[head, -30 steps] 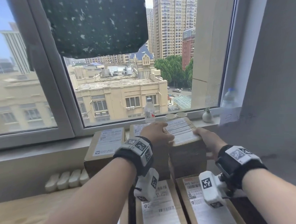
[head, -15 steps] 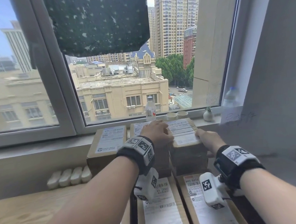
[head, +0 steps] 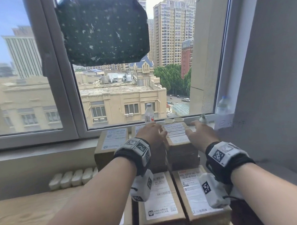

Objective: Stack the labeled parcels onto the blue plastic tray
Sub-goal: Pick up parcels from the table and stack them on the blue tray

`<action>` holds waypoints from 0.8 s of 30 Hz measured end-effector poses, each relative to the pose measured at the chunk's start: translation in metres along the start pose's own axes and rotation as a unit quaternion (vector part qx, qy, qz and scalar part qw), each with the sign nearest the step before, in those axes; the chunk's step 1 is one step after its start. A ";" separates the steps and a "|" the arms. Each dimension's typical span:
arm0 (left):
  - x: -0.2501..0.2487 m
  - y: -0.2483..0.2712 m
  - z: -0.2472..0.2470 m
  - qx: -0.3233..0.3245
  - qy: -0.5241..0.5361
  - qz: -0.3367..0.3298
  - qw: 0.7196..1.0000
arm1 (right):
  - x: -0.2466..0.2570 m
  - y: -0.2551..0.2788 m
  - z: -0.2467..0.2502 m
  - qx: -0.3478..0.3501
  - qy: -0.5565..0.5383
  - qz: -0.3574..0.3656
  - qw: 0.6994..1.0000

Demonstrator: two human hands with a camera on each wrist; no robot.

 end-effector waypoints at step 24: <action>0.057 0.210 0.022 -0.055 -0.001 0.132 0.990 | 0.073 0.188 -0.063 0.020 -0.001 0.247 0.969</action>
Point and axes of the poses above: each hand's wrist, its own y-axis away from the middle knuckle, its own z-axis out of the back of the hand, x = y × z, the point moved 3 cm from there along -y, towards the middle knuckle, and after that the axes turned 12 degrees about -z, right-handed, at the moved point
